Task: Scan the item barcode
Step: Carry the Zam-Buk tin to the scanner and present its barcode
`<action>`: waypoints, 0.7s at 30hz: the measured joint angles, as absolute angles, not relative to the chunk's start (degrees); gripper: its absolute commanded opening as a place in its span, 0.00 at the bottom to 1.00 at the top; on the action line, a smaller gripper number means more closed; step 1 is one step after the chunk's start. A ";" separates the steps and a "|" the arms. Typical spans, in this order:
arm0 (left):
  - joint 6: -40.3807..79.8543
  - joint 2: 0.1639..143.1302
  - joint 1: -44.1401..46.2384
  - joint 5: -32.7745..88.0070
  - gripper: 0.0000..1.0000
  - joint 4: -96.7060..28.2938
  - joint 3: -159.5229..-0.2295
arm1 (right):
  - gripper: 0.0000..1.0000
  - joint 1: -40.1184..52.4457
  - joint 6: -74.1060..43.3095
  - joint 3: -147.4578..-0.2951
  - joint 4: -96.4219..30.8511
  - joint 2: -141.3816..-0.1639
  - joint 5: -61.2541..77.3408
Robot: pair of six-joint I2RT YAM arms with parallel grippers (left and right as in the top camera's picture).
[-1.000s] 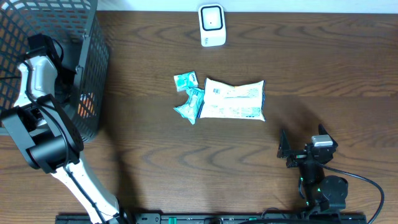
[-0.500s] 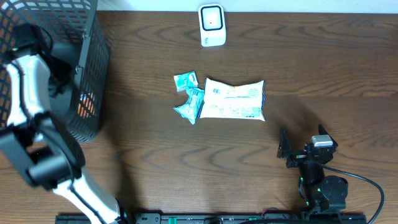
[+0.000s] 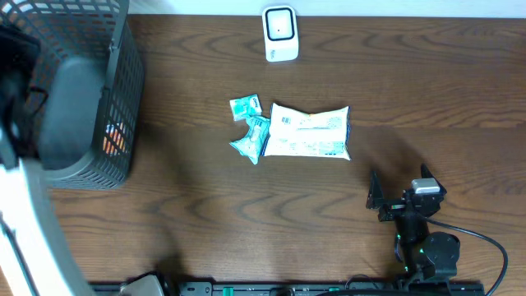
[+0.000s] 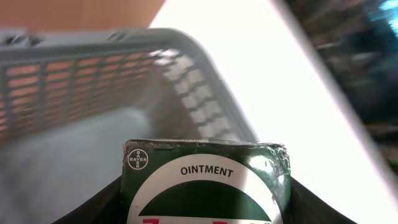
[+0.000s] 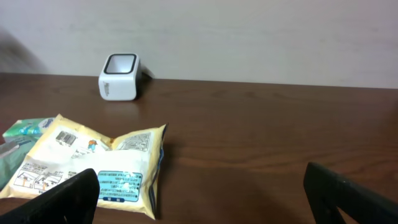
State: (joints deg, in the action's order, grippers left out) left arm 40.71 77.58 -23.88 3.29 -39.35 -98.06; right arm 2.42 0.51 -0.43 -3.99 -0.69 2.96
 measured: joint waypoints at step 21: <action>31.35 88.05 13.93 17.19 0.55 -31.90 -98.06 | 0.99 2.42 0.49 -0.43 -3.97 -0.69 2.96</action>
